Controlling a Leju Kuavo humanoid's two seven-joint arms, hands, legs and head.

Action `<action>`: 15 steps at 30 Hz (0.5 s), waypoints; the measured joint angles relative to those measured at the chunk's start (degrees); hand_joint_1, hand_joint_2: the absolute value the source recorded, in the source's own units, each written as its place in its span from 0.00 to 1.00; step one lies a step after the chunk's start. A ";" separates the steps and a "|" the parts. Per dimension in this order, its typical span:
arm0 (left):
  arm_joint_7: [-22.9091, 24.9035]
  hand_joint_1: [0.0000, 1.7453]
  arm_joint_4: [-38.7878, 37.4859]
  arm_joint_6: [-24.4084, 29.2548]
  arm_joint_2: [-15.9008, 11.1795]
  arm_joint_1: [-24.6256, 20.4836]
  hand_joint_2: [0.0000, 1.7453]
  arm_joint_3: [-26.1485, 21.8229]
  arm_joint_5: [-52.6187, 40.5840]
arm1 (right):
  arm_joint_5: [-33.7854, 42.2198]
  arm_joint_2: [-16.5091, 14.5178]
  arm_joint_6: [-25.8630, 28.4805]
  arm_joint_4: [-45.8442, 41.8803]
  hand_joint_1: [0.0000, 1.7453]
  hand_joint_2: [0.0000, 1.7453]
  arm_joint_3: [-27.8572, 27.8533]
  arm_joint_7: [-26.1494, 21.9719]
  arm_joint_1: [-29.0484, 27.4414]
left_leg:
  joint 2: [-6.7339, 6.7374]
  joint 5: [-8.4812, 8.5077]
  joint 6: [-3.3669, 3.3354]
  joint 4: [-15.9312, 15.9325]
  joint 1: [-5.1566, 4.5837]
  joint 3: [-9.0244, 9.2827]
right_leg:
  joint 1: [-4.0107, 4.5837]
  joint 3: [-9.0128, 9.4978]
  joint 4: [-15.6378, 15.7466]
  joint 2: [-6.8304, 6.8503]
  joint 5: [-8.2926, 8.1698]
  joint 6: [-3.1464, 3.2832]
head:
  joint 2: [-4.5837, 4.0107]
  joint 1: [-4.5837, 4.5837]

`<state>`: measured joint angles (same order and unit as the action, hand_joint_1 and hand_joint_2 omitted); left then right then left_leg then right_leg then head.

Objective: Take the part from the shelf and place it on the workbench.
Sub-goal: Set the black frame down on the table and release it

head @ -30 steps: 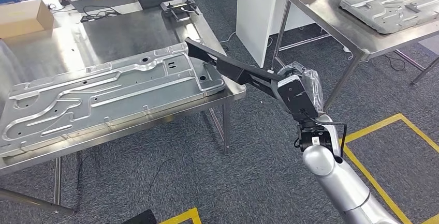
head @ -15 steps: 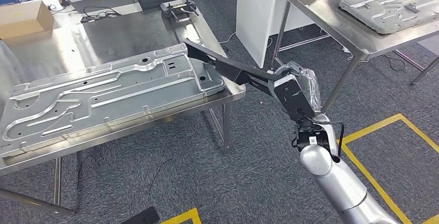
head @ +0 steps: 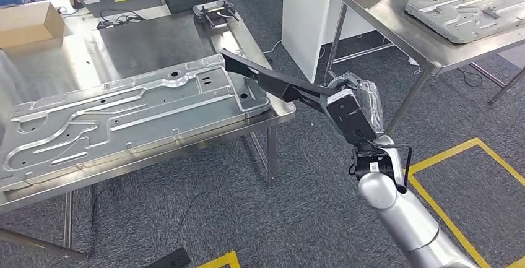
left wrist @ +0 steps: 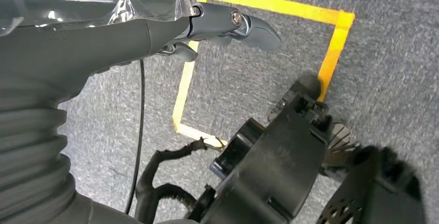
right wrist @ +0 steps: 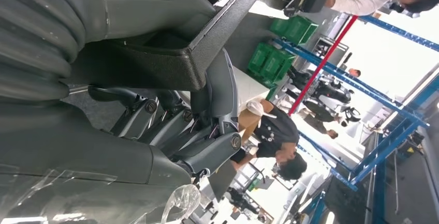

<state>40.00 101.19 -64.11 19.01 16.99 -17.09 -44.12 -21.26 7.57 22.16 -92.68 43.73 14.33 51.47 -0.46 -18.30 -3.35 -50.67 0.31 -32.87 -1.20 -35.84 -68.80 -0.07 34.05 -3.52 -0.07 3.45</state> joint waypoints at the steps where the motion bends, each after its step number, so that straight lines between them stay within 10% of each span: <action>1: -0.01 0.00 -0.04 0.00 0.04 0.22 1.00 0.01 0.14 | 0.01 0.02 -0.02 0.04 1.00 1.00 0.05 0.08 -0.19 | -0.01 -0.03 0.23 -0.07 0.20 -0.04 | -0.30 -0.81 -1.05 0.01 -0.24 -0.30 | 0.00 0.01; 6: 0.00 0.00 -0.17 0.40 0.11 0.88 1.00 0.02 0.87 | 0.13 0.06 -0.17 0.49 1.00 1.00 0.45 0.50 -0.66 | -0.16 -1.14 3.10 -2.28 1.31 -1.01 | -1.96 5.68 13.04 -0.07 -7.36 -1.98 | -0.01 -0.05; 11: -0.01 0.00 -0.18 0.79 0.12 1.65 1.00 0.07 1.21 | 0.23 0.13 -0.17 1.25 1.00 1.00 0.76 0.56 -1.27 | -0.03 -3.24 3.93 -4.70 1.59 -2.24 | -1.49 5.39 13.13 0.15 -7.72 0.89 | -0.02 0.02; 15: -0.01 0.00 -0.19 1.60 0.14 2.04 1.00 0.16 1.87 | 0.21 0.14 -0.15 1.71 1.00 1.00 0.88 0.56 -1.50 | 0.12 -9.98 3.70 -19.88 1.29 -9.46 | -0.93 5.34 13.14 0.25 -7.57 2.31 | -0.02 0.02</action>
<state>40.00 101.00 -62.52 19.15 19.03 -16.93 -42.24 -21.05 7.71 22.00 -90.97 44.61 14.90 49.97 -0.34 -28.29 0.36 -70.55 1.60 -42.34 -2.12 -30.50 -55.66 0.18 26.48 -1.21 -0.09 3.47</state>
